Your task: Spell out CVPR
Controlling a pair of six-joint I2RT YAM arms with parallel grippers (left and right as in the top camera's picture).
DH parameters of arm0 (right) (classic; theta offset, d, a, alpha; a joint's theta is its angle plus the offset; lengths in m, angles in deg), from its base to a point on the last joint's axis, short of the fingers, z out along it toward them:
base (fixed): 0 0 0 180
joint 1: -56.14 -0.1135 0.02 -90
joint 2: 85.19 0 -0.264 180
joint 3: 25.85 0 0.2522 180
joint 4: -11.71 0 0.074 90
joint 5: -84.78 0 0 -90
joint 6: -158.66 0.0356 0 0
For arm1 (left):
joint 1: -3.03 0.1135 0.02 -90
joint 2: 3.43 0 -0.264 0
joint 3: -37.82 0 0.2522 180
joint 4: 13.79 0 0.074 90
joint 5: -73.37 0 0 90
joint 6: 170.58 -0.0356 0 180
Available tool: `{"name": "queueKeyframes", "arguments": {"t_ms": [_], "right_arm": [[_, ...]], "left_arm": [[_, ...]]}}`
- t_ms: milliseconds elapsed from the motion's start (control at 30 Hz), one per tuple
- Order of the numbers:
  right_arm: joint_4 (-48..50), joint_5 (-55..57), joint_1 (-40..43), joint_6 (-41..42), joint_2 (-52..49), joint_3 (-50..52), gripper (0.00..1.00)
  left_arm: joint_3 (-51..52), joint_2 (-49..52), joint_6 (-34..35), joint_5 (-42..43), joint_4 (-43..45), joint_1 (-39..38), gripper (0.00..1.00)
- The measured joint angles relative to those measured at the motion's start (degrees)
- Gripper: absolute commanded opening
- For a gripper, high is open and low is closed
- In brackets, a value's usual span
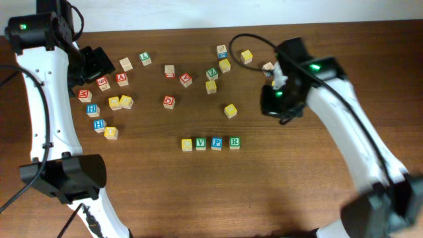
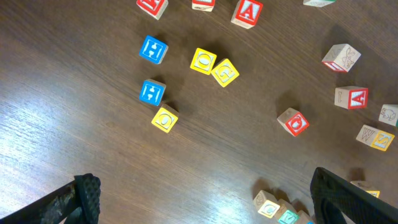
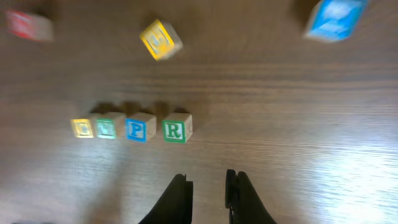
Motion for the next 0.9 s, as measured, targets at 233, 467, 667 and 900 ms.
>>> {"name": "queueKeyframes", "arguments": {"t_ms": [233, 467, 667, 900], "right_arm": [[4.3, 13.6, 5.1, 0.5, 13.5, -1.0, 0.98], [0.8, 13.5, 5.1, 0.4, 2.1, -1.1, 0.96], [-7.0, 2.3, 2.5, -1.2, -9.8, -0.9, 0.04], [8.8, -0.8, -2.0, 1.8, -11.1, 14.6, 0.04]], "left_arm": [[0.0, 0.0, -4.4, 9.2, 1.3, -0.5, 0.99], [0.5, 0.0, -11.9, 7.4, 0.1, -17.0, 0.96], [30.8, 0.1, -12.3, 0.5, 8.4, -15.3, 0.00], [51.5, 0.2, -11.2, 8.5, 24.8, -19.1, 0.00]]}}
